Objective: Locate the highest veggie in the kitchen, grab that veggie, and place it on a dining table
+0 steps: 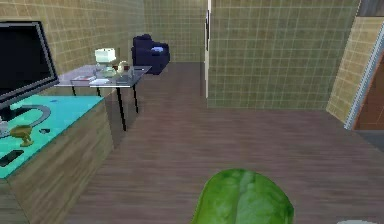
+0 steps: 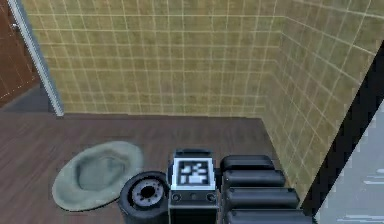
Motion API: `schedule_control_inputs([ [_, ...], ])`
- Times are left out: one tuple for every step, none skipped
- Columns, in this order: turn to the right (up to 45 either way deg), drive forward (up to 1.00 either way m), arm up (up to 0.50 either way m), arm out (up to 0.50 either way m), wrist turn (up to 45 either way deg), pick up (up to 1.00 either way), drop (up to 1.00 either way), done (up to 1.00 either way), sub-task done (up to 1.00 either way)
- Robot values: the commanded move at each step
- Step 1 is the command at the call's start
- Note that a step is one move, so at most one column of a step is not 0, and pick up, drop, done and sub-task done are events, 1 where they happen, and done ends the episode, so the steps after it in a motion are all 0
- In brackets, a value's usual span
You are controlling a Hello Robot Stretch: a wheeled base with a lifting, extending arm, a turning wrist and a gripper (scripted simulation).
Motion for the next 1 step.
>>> schedule_control_inputs([
  [3.0, 0.00, 0.00, 0.00, 0.0, 0.00, 0.00, 0.00, 0.00],
])
